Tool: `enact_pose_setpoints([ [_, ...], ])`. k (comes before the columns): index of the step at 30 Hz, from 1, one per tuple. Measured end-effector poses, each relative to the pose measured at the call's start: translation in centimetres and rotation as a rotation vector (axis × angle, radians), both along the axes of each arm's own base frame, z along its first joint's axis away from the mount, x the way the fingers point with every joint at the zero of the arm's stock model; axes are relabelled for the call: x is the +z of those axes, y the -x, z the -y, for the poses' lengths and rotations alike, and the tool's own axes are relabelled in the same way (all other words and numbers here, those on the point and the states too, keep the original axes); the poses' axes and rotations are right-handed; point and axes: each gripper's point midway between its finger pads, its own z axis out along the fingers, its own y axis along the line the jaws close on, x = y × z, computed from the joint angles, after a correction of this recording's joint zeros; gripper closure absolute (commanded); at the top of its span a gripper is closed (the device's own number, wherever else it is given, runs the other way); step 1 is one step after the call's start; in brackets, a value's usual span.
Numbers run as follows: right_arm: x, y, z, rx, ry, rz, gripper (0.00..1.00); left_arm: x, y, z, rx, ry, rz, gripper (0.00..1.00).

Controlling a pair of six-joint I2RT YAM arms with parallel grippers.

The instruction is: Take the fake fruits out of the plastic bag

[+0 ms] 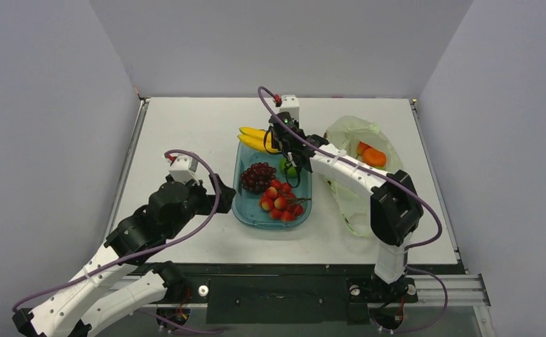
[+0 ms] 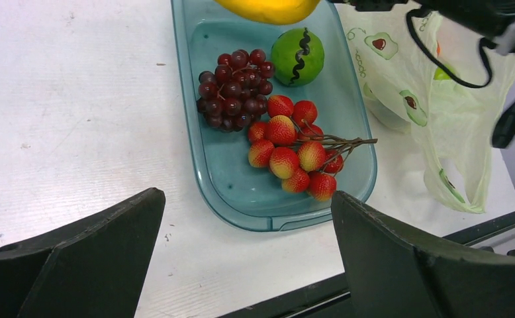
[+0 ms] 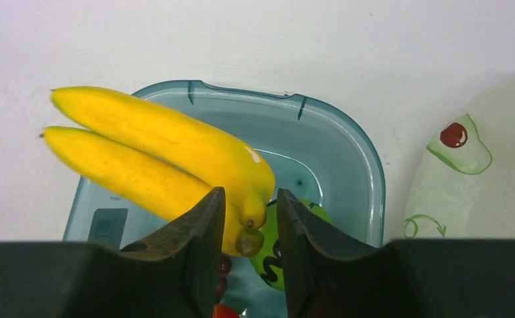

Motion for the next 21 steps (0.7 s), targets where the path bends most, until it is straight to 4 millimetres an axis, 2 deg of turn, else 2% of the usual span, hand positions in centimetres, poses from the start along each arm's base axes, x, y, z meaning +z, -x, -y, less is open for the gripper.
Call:
enact_pose_setpoints([
  [2,-1.1,-0.7,-0.1,-0.008,0.043,-0.009,0.42,0.2,0.2,-0.2,0.002,0.012,0.005,0.03],
  [4,-2.5,-0.8,0.2,-0.010,0.092,-0.032,0.38,0.5,0.3,-0.3,0.004,0.026,0.009,0.03],
  [7,-4.1,-0.6,0.7,-0.006,0.156,-0.068,0.38,0.8,0.5,-0.3,0.003,0.049,0.012,0.03],
  [10,-4.6,-0.2,1.3,-0.002,0.192,-0.089,0.38,0.6,0.7,0.1,-0.009,0.066,-0.001,0.03],
  [13,-3.9,0.6,2.0,0.000,0.191,-0.083,0.38,0.0,0.8,0.7,-0.027,0.073,-0.023,0.03],
  [16,-2.6,2.7,3.9,0.000,0.182,-0.073,0.38,-0.6,0.6,1.8,-0.052,0.078,-0.049,0.03],
  [17,-1.8,3.6,4.7,-0.001,0.174,-0.064,0.38,-1.3,0.2,3.0,-0.078,0.079,-0.073,0.03],
  [18,-0.3,5.4,6.3,-0.003,0.154,-0.043,0.38,-1.4,0.2,3.0,-0.080,0.079,-0.075,0.03],
  [21,2.4,7.8,8.5,-0.012,0.088,0.016,0.38,-2.6,-0.2,4.5,-0.110,0.078,-0.111,0.03],
])
